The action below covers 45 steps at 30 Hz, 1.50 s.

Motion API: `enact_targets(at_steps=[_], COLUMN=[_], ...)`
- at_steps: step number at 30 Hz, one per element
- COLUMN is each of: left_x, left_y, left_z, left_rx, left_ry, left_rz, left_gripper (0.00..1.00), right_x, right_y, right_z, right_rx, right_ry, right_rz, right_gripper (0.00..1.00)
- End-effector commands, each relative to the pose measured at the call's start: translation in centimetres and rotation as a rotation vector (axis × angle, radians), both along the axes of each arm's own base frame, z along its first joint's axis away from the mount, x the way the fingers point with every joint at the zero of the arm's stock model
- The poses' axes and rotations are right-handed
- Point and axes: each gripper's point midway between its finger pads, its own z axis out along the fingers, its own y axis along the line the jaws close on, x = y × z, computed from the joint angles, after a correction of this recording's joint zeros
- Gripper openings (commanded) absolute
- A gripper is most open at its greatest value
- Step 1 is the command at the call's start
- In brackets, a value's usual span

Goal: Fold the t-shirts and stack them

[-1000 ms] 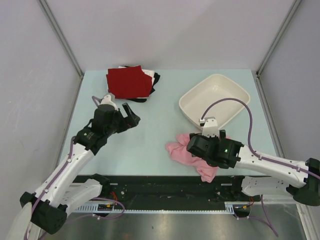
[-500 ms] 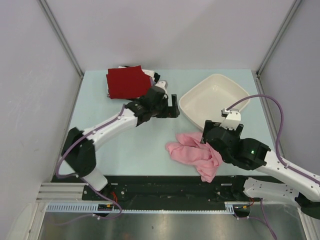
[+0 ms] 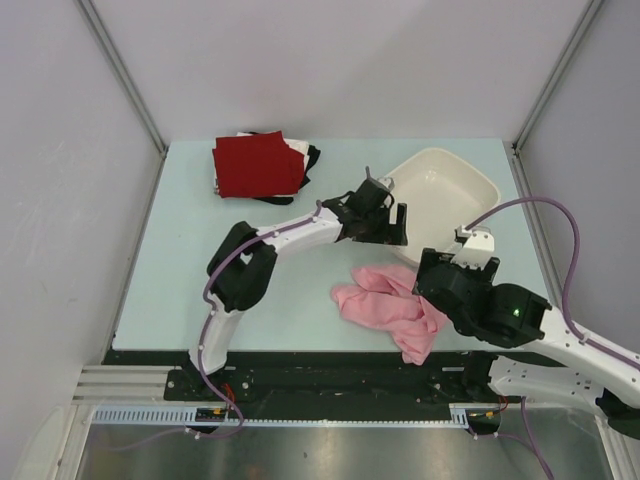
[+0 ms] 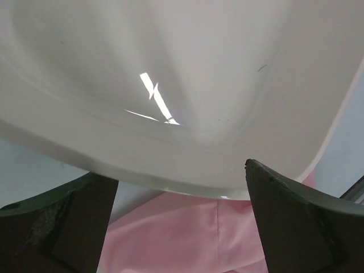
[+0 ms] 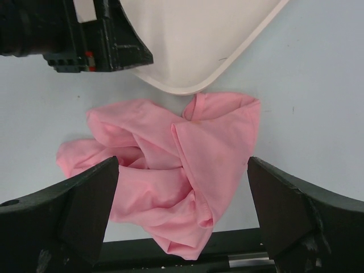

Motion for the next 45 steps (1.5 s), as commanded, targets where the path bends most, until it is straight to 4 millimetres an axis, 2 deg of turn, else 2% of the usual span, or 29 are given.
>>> enact_targets(at_steps=[1,3,6,7,9,11,12,13,15,16,17,18,19,21,23,25,26,28,29,30,31,32,33,34,35,37,38,40,45], left_x=[-0.5,-0.7,-0.6,-0.6,-0.6,-0.6,-0.7,-0.5,-0.4,-0.2,-0.4,0.2,0.3,-0.5,-1.7,-1.9,-3.4,-3.6,-4.6,-5.2,-5.9,-7.2,-8.1,-9.0,-10.4,-12.3,-13.8,-16.0,-19.4], left_y=[-2.3,-2.4,-2.1,-2.0,-1.6,-1.4,-1.1,-0.8,0.1,0.7,1.4,2.6,3.8,6.9,11.2,15.2,17.9,22.2,24.7,27.2,28.8,30.8,32.7,33.7,35.2,37.9,39.0,41.0,43.5], left_z=[-0.2,-1.2,-2.3,-2.6,-3.0,-3.0,-3.0,-2.9,-1.6,0.6,1.2,2.3,5.3,6.7,9.2,10.9,12.2,13.2,12.7,14.4,14.7,13.7,15.0,14.8,13.3,13.4,12.1,11.7,8.7], left_rx=[-0.063,-0.052,-0.028,-0.022,-0.003,0.005,0.016,0.020,0.029,0.012,0.026,0.055,0.043,0.107,0.131,0.108,0.083,0.063,0.102,0.067,0.067,0.117,0.068,0.067,0.112,0.065,0.096,0.047,-0.015], left_ry=[0.053,0.070,0.085,0.090,0.094,0.093,0.096,0.094,0.075,0.041,0.032,-0.008,-0.048,-0.045,-0.080,-0.090,-0.106,-0.116,-0.112,-0.135,-0.139,-0.121,-0.140,-0.131,-0.096,-0.088,-0.053,-0.039,0.008], left_rz=[-0.022,-0.014,0.000,0.003,0.012,0.018,0.023,0.031,0.058,0.075,0.087,0.129,0.157,0.211,0.293,0.399,0.439,0.553,0.608,0.686,0.730,0.779,0.855,0.896,0.940,1.110,1.150,1.289,1.480], left_gripper=[0.94,0.90,0.73,0.61,0.49,0.24,0.02,0.00,0.00,0.00,0.00,0.00,0.00,0.00,0.00,0.00,0.00,0.00,0.00,0.00,0.00,0.00,0.00,0.00,0.00,0.00,0.00,0.00,0.00], right_x=[0.0,-0.2,-0.3,-0.4,-0.5,-0.5,-0.6,-0.6,-0.6,-0.6,-0.7,-0.7,-0.6,-0.6,-0.4,-0.3,-0.2,0.0,0.0,0.1,0.2,0.2,0.2,0.3,0.3,0.4,0.3,0.3,-0.1], right_y=[-1.1,-1.4,-1.6,-1.7,-1.7,-1.8,-1.6,-1.6,-1.5,-1.6,-1.5,-1.5,-1.4,-1.1,-0.8,-0.4,-0.2,0.4,0.7,0.9,1.3,1.5,1.8,2.1,2.3,2.9,3.1,3.5,4.2], right_z=[-0.1,-0.2,-0.5,-0.7,-0.8,-0.8,-0.9,-0.9,-0.9,-0.8,-0.8,-0.7,-0.7,-0.5,-0.3,-0.1,-0.1,0.1,0.2,0.0,0.1,0.1,0.0,0.2,0.3,0.5,0.4,0.6,0.3], right_rx=[0.002,0.004,0.005,0.006,0.012,0.018,0.021,0.032,0.037,0.039,0.039,0.044,0.043,0.055,0.062,0.077,0.068,0.077,0.081,0.072,0.077,0.079,0.072,0.083,0.087,0.099,0.102,0.114,0.111], right_ry=[-0.026,-0.024,-0.021,-0.020,-0.017,-0.018,-0.013,-0.014,-0.014,-0.015,-0.015,-0.016,-0.018,-0.024,-0.031,-0.037,-0.038,-0.044,-0.045,-0.042,-0.045,-0.045,-0.043,-0.050,-0.051,-0.059,-0.059,-0.067,-0.055], right_rz=[-0.042,-0.046,-0.045,-0.046,-0.045,-0.045,-0.040,-0.041,-0.040,-0.039,-0.035,-0.036,-0.029,-0.022,-0.010,-0.003,0.003,0.017,0.025,0.033,0.040,0.046,0.058,0.063,0.072,0.089,0.097,0.112,0.162], right_gripper=[1.00,1.00,1.00,1.00,1.00,1.00,1.00,1.00,1.00,1.00,1.00,1.00,1.00,1.00,1.00,1.00,1.00,1.00,1.00,1.00,1.00,1.00,1.00,1.00,1.00,1.00,1.00,1.00,1.00])
